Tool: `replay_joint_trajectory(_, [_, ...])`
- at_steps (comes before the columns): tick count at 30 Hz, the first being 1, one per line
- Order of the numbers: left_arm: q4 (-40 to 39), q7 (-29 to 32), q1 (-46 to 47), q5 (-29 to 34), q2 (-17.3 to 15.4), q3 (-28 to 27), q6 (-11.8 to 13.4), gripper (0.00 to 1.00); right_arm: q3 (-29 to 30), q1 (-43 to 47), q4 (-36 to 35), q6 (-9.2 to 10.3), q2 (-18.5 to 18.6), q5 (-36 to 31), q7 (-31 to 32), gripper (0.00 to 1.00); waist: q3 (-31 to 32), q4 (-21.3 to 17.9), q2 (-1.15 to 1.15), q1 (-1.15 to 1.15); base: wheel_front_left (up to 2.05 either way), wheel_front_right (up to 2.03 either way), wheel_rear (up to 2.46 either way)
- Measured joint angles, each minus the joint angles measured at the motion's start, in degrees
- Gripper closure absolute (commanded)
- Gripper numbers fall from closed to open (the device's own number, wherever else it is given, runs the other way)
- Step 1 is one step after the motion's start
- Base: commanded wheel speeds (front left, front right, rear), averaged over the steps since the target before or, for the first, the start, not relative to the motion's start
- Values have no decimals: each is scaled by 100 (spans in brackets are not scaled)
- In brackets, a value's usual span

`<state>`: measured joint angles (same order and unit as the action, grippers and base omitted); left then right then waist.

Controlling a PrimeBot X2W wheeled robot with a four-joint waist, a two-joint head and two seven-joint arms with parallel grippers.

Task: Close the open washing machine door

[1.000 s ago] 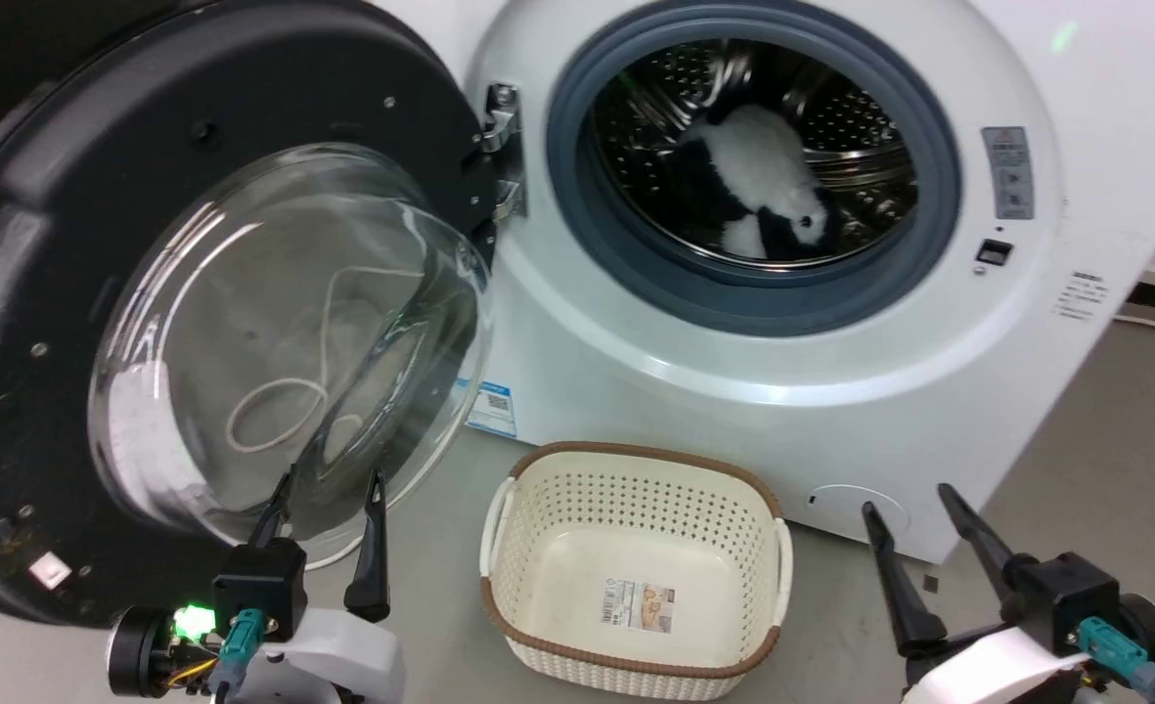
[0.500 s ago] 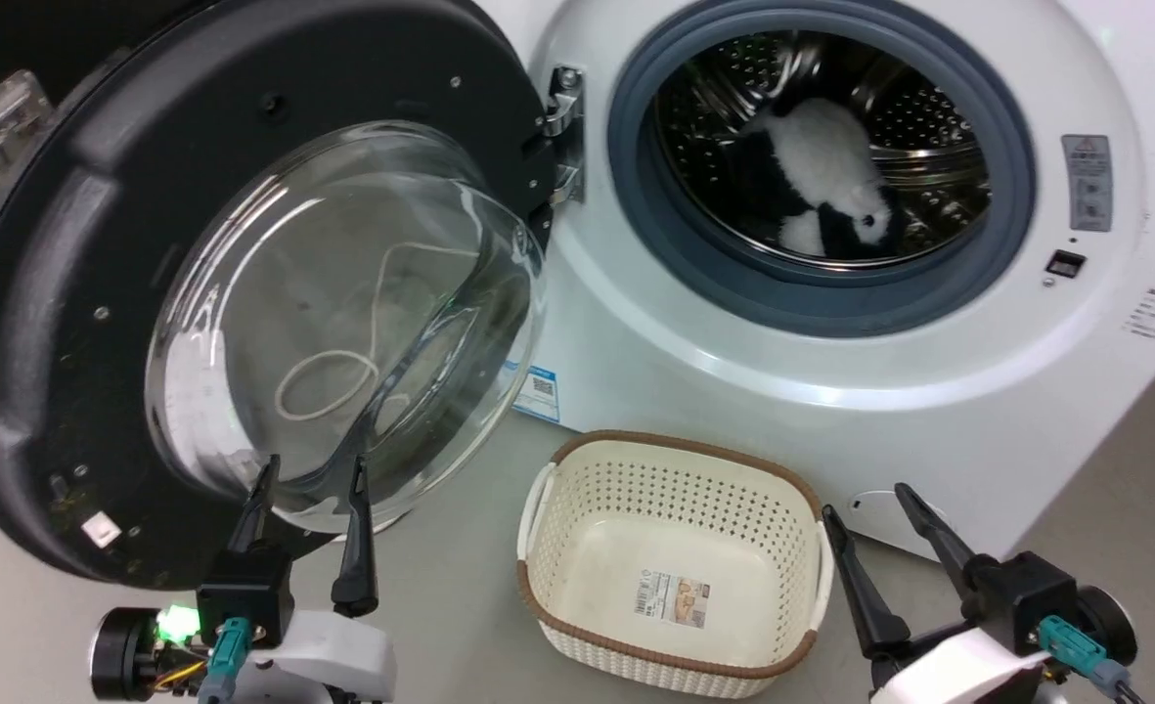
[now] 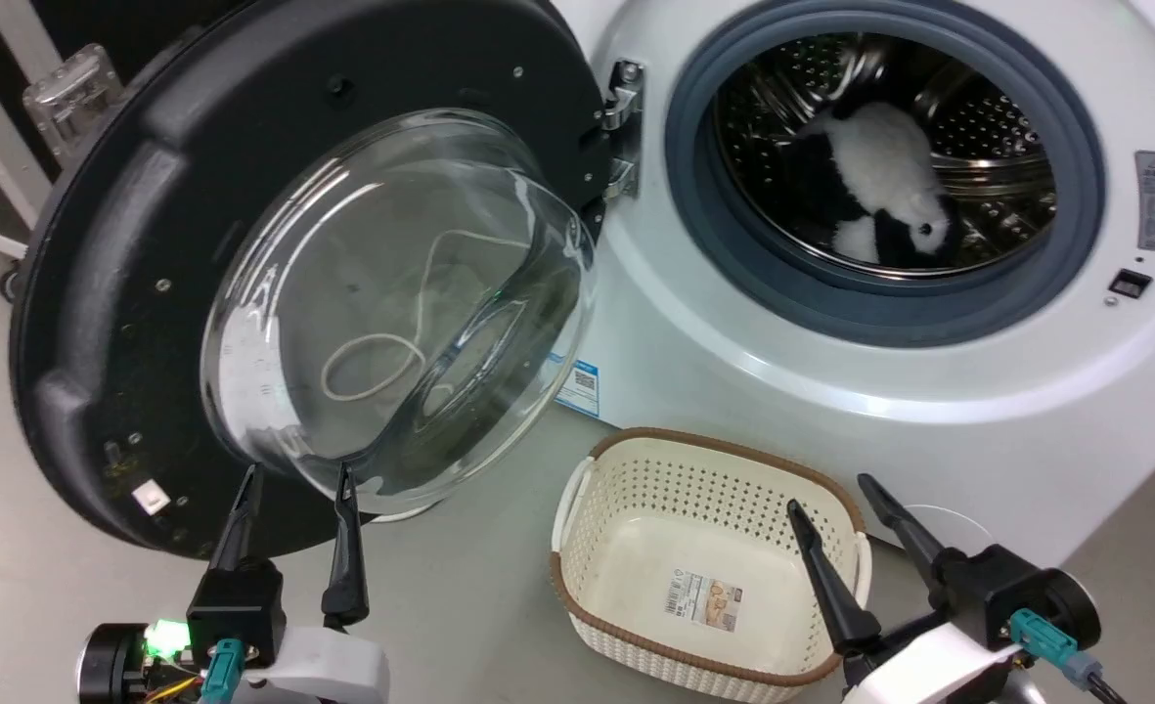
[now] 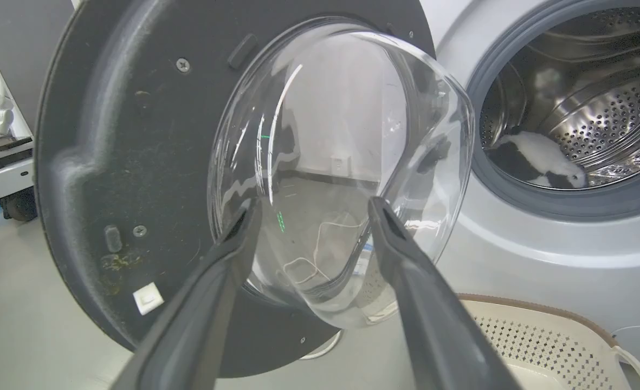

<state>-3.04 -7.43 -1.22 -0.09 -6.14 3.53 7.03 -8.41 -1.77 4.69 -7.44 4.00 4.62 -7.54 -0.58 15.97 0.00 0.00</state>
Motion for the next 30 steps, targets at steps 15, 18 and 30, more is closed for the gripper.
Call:
replay_joint_trajectory(15, [-48, -180, -91, -8, -48, 100, 213, 0, -242, -52, 100, 0, 57, 103, -172, 0, -31, 370, 0, 0, -1, -1, -1])
replay_joint_trajectory(18, [-49, -223, -116, -8, -65, 103, 245, 0, -290, -83, 114, 0, 58, 119, -211, 0, -38, 445, 0, 0, 0, 0, 0])
replay_joint_trajectory(30, [-398, -364, -95, -416, -34, -167, 212, 100, -368, -77, 142, 0, 74, 162, -346, 0, -69, 752, 0, 0, 0, 0, 0])
